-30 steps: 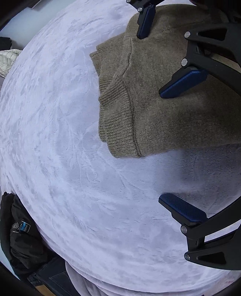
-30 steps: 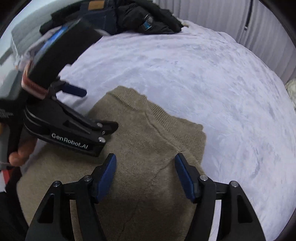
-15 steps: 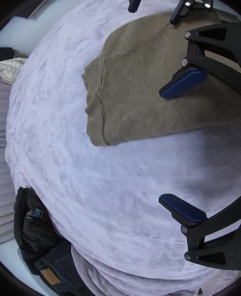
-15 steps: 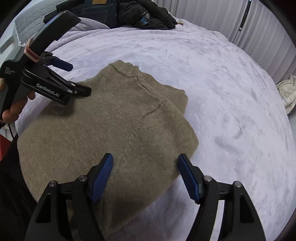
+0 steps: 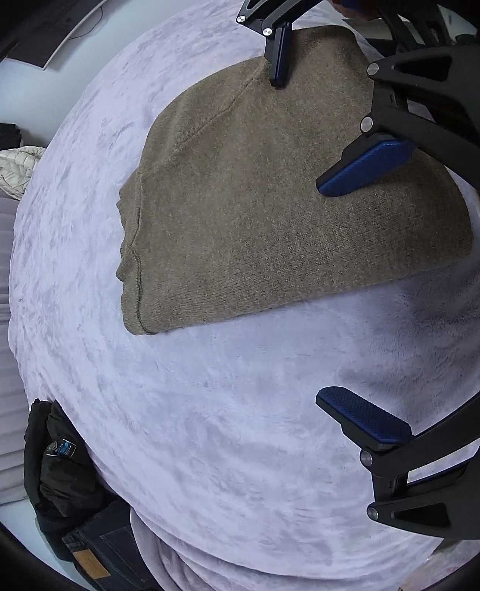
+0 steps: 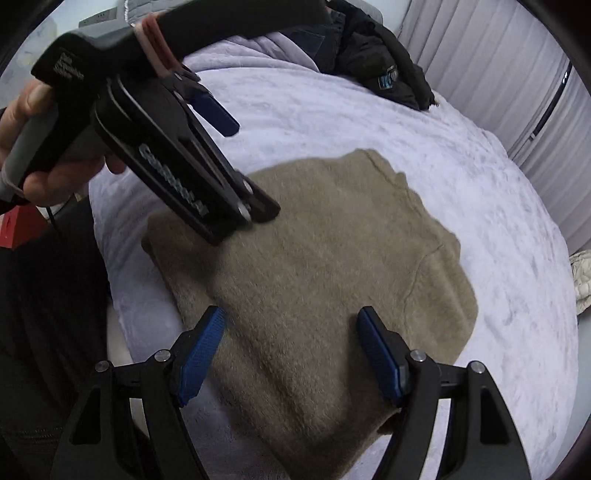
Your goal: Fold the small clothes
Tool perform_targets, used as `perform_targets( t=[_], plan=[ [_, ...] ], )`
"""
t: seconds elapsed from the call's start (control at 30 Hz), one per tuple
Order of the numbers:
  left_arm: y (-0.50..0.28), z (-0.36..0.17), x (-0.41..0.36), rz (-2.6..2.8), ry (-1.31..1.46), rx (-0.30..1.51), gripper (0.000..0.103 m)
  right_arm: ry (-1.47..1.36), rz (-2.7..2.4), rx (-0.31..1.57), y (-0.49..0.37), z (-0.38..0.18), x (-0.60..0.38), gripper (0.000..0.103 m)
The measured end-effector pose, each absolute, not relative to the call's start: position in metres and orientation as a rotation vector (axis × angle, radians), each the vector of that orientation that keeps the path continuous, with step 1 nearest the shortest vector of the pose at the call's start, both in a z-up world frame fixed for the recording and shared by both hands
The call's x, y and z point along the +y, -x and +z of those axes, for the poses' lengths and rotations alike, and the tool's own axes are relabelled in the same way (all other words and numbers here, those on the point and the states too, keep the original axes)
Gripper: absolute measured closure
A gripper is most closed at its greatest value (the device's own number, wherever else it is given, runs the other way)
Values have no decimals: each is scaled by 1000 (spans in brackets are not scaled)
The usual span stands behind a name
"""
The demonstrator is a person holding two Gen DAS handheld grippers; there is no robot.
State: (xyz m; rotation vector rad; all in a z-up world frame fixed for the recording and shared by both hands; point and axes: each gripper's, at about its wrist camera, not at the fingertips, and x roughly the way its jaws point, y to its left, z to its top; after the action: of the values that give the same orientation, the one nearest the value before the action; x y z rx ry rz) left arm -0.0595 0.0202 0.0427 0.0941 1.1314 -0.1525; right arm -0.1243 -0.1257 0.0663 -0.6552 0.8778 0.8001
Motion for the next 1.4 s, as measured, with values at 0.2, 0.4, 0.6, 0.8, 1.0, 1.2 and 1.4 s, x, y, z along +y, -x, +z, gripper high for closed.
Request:
perform_targets(
  t=[0.2, 0.4, 0.6, 0.8, 1.0, 1.2, 1.4],
  plan=[
    [66, 42, 21, -163, -94, 1125, 0, 574, 787, 896, 128, 64, -163, 26],
    [76, 71, 14, -142, -116, 1064, 0, 555, 745, 856, 142, 91, -161, 25],
    [42, 65, 2, -66, -95, 1112, 0, 450, 622, 862, 96, 104, -154, 25],
    [26, 30, -4, 25, -119, 1150, 0, 241, 450, 1037, 45, 65, -163, 25],
    [29, 29, -3, 35, -125, 1134, 0, 264, 422, 1004, 50, 57, -158, 23],
    [46, 51, -7, 40, -98, 1107, 0, 243, 386, 1031, 53, 70, -160, 23],
    [73, 74, -12, 13, -60, 1068, 0, 249, 362, 956, 89, 106, -164, 22]
  ],
)
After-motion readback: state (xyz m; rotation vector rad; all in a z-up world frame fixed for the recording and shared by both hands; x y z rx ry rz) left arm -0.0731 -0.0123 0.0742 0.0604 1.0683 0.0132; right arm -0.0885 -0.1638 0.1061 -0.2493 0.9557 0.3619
